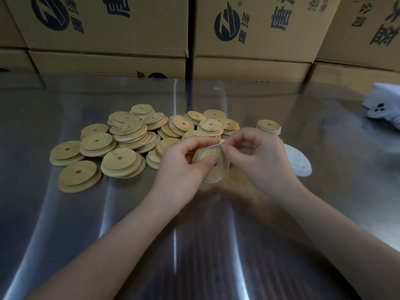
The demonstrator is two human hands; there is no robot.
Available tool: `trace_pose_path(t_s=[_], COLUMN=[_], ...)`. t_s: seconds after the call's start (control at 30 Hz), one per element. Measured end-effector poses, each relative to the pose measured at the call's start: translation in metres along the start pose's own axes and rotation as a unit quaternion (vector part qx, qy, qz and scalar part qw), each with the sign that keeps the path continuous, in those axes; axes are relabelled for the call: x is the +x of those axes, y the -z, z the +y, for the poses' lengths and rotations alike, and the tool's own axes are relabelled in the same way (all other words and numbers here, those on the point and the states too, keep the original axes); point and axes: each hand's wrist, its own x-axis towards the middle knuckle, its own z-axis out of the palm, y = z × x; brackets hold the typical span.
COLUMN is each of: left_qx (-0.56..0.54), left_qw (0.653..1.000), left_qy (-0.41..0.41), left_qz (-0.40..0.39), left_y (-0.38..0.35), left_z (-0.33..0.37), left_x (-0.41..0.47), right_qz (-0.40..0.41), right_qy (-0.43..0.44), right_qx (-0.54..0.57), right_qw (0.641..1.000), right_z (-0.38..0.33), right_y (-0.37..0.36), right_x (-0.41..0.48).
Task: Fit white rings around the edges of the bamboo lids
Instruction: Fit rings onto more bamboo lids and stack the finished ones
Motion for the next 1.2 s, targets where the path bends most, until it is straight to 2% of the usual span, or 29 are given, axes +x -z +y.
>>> trace_pose_path(t_s=[0.23, 0.43, 0.63, 0.87, 1.03, 1.2], left_qx=[-0.002, -0.002, -0.025, -0.054, 0.029, 0.092], left_qw=[1.0, 0.999, 0.999, 0.998, 0.999, 0.995], left_qy=[0.018, 0.007, 0.025, 0.005, -0.028, -0.045], left_qz=[-0.018, -0.032, -0.009, 0.004, 0.002, -0.004], left_y=[0.002, 0.002, 0.005, 0.006, 0.007, 0.006], left_z=[0.001, 0.001, -0.009, -0.011, -0.01, -0.007], left_x=[0.0, -0.002, 0.0, 0.002, 0.001, 0.003], right_qz=[-0.119, -0.2, -0.182, -0.173, -0.141, -0.125], right_qy=[-0.125, -0.123, -0.137, -0.159, -0.13, -0.139], right_qx=[0.13, 0.14, 0.145, 0.187, 0.178, 0.164], right_qw=[0.976, 0.962, 0.963, 0.954, 0.965, 0.969], right_z=[-0.004, -0.002, 0.006, 0.004, 0.001, -0.001], right_y=[0.014, 0.025, 0.019, 0.014, 0.009, 0.012], right_x=[0.01, 0.015, 0.013, 0.009, 0.006, 0.008])
